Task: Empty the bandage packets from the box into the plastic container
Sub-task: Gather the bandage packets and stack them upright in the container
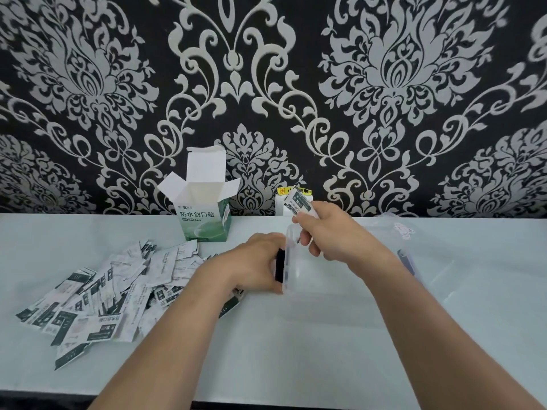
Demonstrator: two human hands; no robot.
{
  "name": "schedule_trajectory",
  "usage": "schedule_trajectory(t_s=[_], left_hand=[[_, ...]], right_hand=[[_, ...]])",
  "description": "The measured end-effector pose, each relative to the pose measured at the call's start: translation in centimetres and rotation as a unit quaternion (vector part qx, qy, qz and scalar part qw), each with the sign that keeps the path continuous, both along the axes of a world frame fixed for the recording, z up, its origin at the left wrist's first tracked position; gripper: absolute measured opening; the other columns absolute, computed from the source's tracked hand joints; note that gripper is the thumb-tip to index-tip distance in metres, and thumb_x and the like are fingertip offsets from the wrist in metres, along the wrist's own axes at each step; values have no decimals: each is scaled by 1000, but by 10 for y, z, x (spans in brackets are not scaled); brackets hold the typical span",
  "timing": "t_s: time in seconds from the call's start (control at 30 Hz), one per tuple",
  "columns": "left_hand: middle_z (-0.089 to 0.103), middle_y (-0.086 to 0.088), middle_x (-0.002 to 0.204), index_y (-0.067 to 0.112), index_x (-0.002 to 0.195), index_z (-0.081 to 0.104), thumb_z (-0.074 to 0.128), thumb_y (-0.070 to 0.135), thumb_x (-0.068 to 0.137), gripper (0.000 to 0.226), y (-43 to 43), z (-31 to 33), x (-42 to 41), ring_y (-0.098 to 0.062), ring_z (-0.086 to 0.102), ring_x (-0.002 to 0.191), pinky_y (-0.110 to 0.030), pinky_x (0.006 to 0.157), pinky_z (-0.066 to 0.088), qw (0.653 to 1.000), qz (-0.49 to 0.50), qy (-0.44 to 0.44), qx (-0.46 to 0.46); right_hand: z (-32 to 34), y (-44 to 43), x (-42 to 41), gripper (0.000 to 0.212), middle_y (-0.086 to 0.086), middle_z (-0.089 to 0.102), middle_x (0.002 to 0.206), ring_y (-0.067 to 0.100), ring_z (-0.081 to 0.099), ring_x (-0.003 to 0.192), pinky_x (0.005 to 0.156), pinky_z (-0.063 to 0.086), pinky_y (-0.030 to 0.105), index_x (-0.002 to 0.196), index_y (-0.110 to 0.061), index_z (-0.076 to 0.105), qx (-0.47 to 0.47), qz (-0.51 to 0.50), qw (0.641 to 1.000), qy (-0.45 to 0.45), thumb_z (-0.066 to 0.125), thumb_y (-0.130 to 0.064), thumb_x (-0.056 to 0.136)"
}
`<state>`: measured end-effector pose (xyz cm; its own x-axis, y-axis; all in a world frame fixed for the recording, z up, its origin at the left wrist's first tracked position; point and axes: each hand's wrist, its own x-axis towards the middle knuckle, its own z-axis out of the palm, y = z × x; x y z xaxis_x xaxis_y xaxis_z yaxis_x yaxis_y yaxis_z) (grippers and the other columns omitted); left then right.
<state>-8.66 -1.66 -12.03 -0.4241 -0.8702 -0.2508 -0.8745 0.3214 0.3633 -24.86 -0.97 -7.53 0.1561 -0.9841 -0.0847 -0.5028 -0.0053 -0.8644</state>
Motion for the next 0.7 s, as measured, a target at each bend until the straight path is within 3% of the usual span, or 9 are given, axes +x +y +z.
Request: schedule_trajectory(t_s=[0.1,0.17,0.23,0.3,0.43,0.5,0.57,0.63,0.7], left_hand=[[45,10,121,38,127,47,76,34,72,62,-5,3,-1,-15,38,120,-36,105,37,1000,-5,-1,-6],[44,8,109,40,112,50,72,31,75,44,-7,3,-3,-18,42,113,-38,99,41,1000,5,-19,-6],[44,5,97,41,94,49,69,28,79,28,-6,1,-4,-19,47,100,-33,86,45,1000,18,-14,-3],[46,6,87,39,82,51,67,23,78,23,-5,2,-1,-16,50,85,-26,70,42,999,40,8,-34],[55,11,84,33,82,60,62,16,86,18,0,11,15,-12,57,76,-21,62,42,977,140,66,-144],[61,8,83,29,82,67,64,16,89,15,7,25,21,-8,55,66,-20,57,45,941,217,188,-182],[65,6,80,31,81,70,69,15,86,16,17,48,19,-10,56,65,-22,61,50,879,255,339,-219],[67,9,83,29,81,72,71,10,83,19,27,65,10,-3,60,76,-17,69,51,842,222,398,-288],[67,11,91,22,87,73,69,5,83,18,36,71,-5,-1,62,85,-17,76,53,851,136,375,-343]], right_hand=[[-1,0,0,22,1,59,68,12,47,49,43,31,21,106,-8,57,27,-7,999,-43,45,-23,98],[1,1,-1,20,4,56,70,12,45,48,39,26,19,108,-9,59,89,-12,982,-164,47,-21,98],[4,2,-2,16,5,52,68,10,41,46,36,21,15,103,-10,61,172,-9,921,-350,48,-19,98],[6,1,-3,16,4,50,66,9,39,45,33,22,13,101,-11,61,216,-5,857,-468,47,-19,98],[8,-1,-5,16,3,49,65,9,40,46,34,25,13,99,-11,58,235,-13,819,-523,46,-22,98],[8,-2,-4,16,4,51,66,11,43,48,36,29,14,100,-10,57,233,-35,809,-538,46,-22,98],[7,-3,-1,19,7,53,69,14,49,52,40,38,17,104,-8,58,233,-58,795,-558,47,-21,97],[5,-4,4,23,11,54,75,18,56,55,47,46,22,107,-5,59,237,-69,787,-566,48,-23,97],[6,-3,11,32,13,58,85,21,61,61,61,52,27,116,-3,59,238,-45,777,-581,47,-27,99]])
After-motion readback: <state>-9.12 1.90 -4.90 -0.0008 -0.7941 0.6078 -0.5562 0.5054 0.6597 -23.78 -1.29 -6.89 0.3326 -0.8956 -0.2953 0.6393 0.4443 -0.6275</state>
